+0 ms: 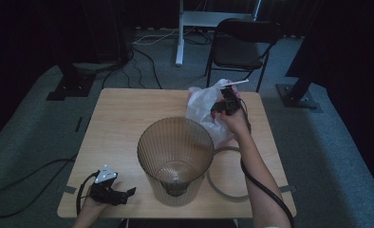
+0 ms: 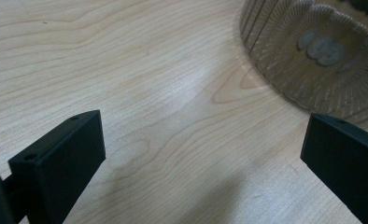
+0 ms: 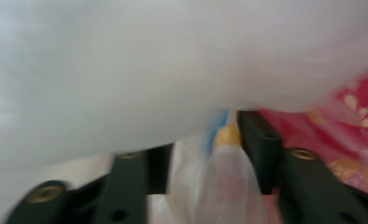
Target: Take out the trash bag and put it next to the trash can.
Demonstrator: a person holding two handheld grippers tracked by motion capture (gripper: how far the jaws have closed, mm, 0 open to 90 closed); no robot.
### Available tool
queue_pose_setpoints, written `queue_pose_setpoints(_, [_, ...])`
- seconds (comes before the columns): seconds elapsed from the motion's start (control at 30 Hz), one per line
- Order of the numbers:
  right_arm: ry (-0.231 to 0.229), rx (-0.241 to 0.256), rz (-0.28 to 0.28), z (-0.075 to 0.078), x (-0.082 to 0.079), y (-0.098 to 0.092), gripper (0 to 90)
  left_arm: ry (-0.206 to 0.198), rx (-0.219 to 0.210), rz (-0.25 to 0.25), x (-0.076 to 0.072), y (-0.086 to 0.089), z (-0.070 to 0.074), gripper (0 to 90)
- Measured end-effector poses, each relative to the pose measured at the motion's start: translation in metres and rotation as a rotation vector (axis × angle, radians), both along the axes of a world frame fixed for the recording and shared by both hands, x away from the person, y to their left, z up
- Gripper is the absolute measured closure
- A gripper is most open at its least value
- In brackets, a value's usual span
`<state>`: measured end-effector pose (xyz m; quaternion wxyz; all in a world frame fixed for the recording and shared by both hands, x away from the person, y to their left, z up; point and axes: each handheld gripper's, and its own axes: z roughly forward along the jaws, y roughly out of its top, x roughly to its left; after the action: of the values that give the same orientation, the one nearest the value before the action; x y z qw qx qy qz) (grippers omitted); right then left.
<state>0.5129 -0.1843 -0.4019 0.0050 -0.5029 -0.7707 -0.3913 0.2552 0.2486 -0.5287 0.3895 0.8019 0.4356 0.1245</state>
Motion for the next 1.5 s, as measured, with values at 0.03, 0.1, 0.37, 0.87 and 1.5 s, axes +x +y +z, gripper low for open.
queue_pose_setpoints(0.03, [0.022,0.007,0.005,-0.002,0.0,0.0,47.3,0.0,-0.002,-0.002,0.0,0.0,0.0,0.0])
queue_pose_setpoints(0.1, [0.034,0.012,0.008,-0.005,-0.001,-0.001,40.4,-0.002,-0.003,-0.002,0.0,0.0,0.0,0.0])
queue_pose_setpoints(0.37, [0.018,0.102,-0.008,0.005,-0.015,-0.021,28.8,0.004,-0.013,0.003,0.0,0.0,0.001,0.0])
queue_pose_setpoints(0.87, [-0.063,0.213,-0.042,0.011,-0.05,-0.065,23.3,0.022,-0.01,0.013,0.001,0.0,-0.001,0.0])
queue_pose_setpoints(1.5, [-0.095,0.177,-0.067,-0.002,-0.087,-0.094,22.2,0.031,-0.007,0.011,0.001,-0.001,-0.001,0.0])
